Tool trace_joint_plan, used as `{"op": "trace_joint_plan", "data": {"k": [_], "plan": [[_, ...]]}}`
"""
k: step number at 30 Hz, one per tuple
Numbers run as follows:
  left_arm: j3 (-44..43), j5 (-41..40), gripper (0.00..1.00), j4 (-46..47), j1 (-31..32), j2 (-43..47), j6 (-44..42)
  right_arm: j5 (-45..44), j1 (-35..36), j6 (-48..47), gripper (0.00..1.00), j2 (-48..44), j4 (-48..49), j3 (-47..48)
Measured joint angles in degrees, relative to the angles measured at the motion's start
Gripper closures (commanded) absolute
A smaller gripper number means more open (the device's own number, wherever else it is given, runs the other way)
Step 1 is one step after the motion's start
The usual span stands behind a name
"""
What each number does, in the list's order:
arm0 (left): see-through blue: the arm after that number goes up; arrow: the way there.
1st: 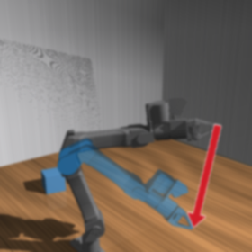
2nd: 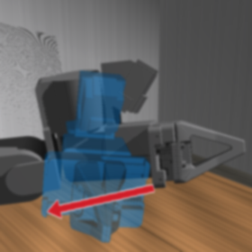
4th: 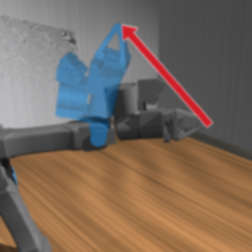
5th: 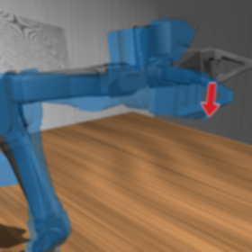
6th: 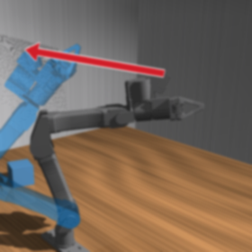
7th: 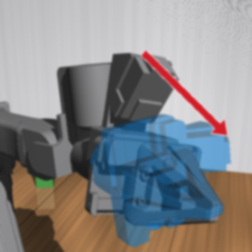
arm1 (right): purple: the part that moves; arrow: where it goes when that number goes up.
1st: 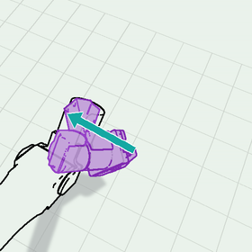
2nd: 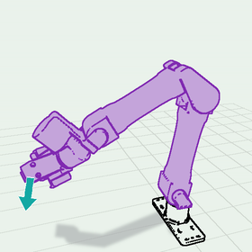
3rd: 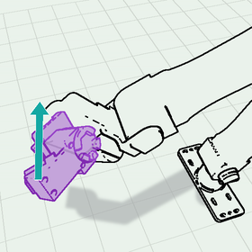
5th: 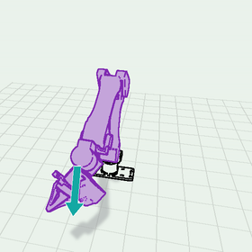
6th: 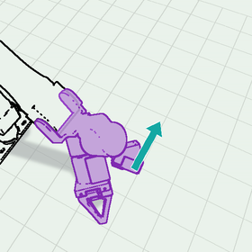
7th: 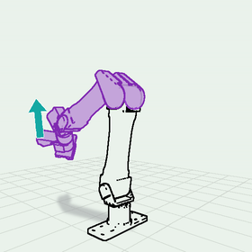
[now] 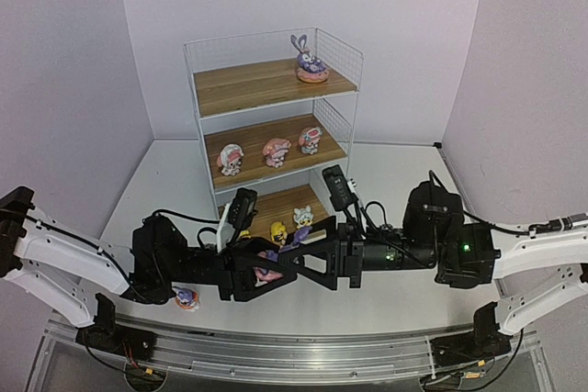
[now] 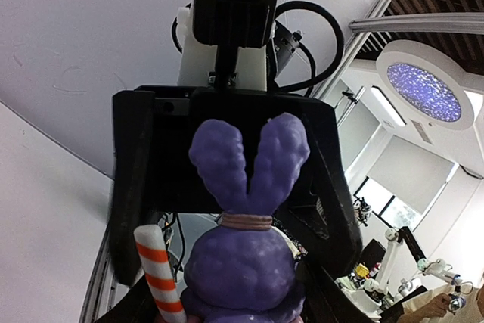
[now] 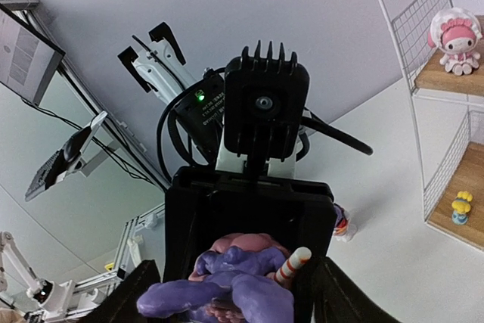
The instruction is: Place and organize the plastic toys onto the shelf
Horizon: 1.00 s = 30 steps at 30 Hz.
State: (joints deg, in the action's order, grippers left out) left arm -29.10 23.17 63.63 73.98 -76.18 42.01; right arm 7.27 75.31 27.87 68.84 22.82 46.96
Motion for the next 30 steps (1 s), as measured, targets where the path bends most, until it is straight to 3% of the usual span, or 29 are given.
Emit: {"op": "trace_joint_plan", "data": {"k": [11, 24, 30], "plan": [[0.0, -2.8, 1.0, 1.4, -0.3, 0.0, -0.3, -3.8, 0.7, -0.9, 0.41, -3.0, -0.6, -1.6], [0.0, -2.3, 1.0, 1.4, -0.4, -0.3, -1.7, -6.4, 0.9, 4.8, 0.45, -2.4, 0.1, -1.6], [-0.2, -1.9, 1.0, 1.4, -0.5, -1.2, -1.7, -8.2, 1.0, 5.7, 0.6, -1.6, 0.0, -1.5]]}}
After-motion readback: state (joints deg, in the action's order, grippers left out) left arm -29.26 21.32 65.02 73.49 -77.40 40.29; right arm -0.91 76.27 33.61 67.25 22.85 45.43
